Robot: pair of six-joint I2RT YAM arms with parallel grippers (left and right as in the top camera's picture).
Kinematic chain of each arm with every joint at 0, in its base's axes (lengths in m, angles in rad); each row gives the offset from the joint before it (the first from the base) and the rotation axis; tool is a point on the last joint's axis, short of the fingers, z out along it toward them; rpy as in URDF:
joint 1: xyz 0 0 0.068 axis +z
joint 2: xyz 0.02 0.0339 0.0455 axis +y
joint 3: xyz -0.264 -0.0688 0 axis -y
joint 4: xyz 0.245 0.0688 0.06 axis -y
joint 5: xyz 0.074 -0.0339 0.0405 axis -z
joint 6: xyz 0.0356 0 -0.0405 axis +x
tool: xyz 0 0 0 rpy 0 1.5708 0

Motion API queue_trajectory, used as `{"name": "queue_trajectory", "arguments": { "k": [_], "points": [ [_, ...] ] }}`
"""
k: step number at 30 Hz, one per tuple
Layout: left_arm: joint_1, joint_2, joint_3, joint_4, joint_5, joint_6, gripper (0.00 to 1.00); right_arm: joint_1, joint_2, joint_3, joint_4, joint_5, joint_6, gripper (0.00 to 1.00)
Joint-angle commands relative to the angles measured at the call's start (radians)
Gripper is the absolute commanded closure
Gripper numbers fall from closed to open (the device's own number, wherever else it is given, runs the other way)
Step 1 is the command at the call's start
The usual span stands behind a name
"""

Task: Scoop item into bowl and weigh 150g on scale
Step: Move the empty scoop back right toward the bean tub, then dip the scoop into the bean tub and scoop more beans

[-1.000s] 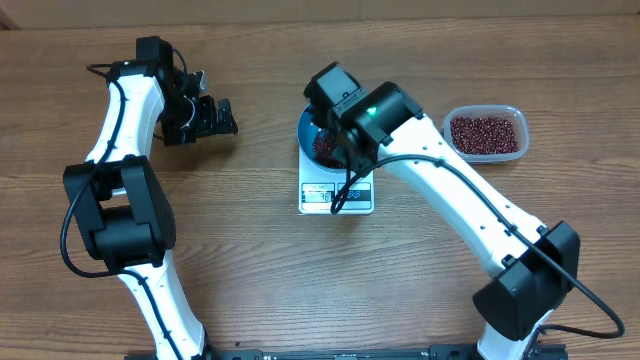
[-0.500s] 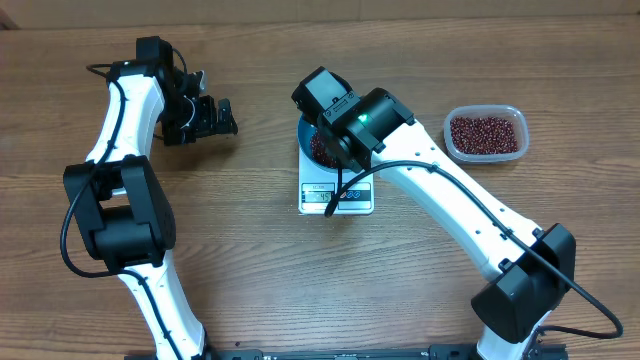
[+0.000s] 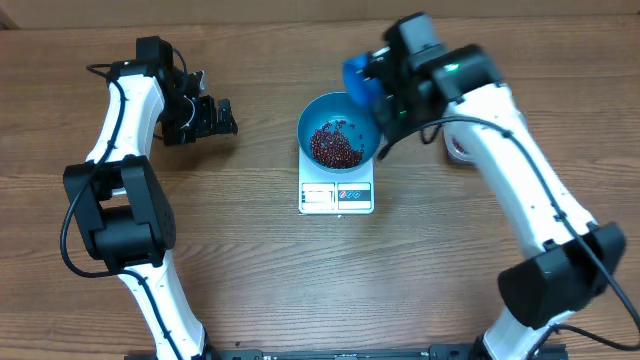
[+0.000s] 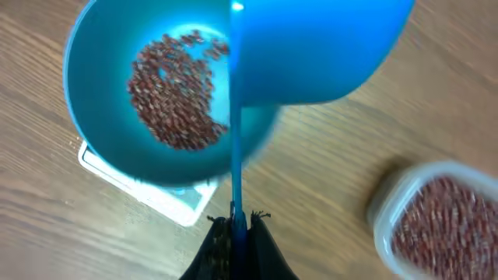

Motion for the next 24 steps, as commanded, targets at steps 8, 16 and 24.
{"name": "queue_trajectory", "arguments": {
  "k": [8,16,24],
  "points": [
    [-0.007,0.008,0.008,0.001,-0.002,0.016,0.01,-0.264,-0.055,-0.024,-0.130,0.089,0.024,0.96],
    [-0.007,0.008,0.008,0.001,-0.002,0.016,0.00,-0.297,-0.054,-0.211,-0.022,0.248,0.133,0.96],
    [-0.007,0.008,0.008,0.001,-0.002,0.016,0.01,-0.328,-0.053,-0.288,0.050,0.346,0.088,0.96]
  ]
}}
